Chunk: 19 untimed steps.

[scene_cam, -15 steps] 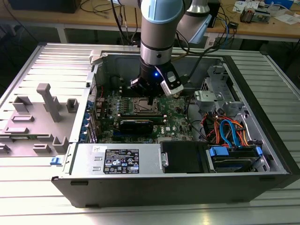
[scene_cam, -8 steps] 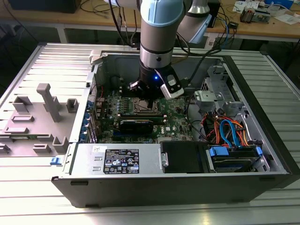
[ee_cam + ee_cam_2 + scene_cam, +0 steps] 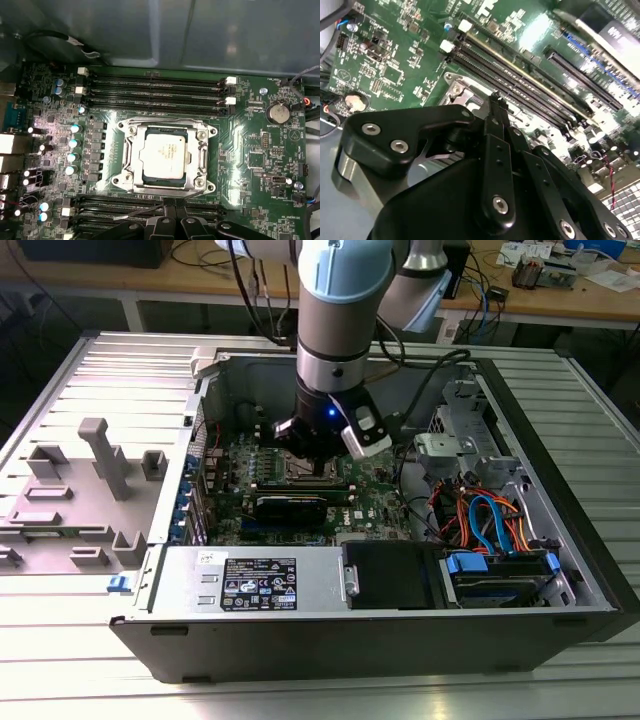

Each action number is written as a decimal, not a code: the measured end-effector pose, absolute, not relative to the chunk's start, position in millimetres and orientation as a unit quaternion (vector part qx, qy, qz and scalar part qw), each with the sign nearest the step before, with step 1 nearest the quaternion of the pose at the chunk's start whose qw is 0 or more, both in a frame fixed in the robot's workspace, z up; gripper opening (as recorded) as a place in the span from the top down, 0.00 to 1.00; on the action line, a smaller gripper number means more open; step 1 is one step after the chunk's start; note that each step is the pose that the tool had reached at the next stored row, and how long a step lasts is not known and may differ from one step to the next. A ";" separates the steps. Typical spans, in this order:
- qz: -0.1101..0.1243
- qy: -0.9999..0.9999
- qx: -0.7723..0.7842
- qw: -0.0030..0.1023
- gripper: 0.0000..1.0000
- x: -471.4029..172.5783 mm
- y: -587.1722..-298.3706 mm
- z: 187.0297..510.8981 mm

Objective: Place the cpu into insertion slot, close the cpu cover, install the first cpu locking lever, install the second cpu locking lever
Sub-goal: 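Install the second cpu locking lever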

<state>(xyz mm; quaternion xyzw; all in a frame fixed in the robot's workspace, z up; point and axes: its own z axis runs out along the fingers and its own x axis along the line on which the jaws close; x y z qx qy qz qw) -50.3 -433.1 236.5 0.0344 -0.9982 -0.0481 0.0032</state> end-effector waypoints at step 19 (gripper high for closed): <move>-0.050 -0.998 0.034 0.016 0.89 -70.3 -435.8 225.4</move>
